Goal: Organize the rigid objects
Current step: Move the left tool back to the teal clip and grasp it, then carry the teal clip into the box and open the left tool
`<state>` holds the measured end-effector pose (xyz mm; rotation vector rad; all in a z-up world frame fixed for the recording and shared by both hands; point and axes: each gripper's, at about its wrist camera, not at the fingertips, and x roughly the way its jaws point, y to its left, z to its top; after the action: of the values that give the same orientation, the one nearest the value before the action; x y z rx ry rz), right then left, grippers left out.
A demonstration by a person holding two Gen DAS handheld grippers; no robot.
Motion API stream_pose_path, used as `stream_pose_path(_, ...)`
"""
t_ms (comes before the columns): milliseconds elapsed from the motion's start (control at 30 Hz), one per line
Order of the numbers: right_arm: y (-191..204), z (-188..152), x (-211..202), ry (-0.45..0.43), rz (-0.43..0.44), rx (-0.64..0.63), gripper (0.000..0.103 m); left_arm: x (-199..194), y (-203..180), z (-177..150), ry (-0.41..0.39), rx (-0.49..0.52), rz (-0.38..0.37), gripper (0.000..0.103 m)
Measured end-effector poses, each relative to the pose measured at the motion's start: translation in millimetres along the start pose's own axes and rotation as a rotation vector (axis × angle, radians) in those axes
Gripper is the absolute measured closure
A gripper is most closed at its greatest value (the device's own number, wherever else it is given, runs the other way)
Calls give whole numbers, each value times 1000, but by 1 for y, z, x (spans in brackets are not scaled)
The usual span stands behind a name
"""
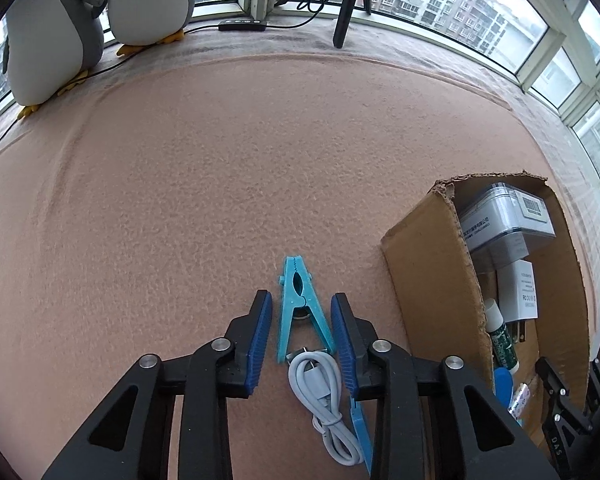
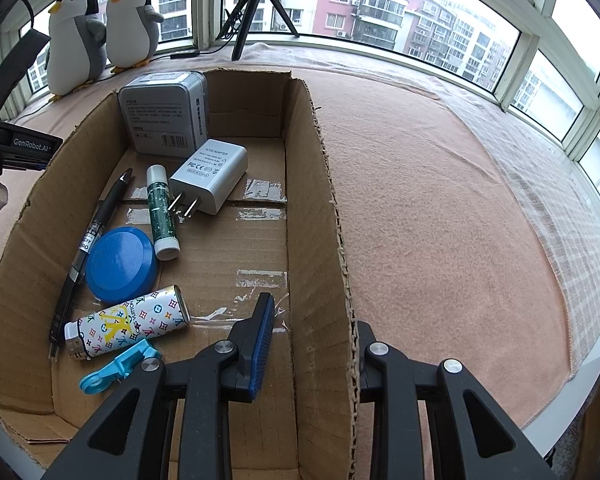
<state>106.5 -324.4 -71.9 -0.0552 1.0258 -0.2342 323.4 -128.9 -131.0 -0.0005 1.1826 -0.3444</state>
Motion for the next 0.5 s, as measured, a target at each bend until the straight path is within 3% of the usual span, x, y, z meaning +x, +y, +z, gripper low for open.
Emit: stream_pose_path(500, -1, 0, 0, 1, -1, 1, 77, -14, 21, 2, -49, -41, -7, 78)
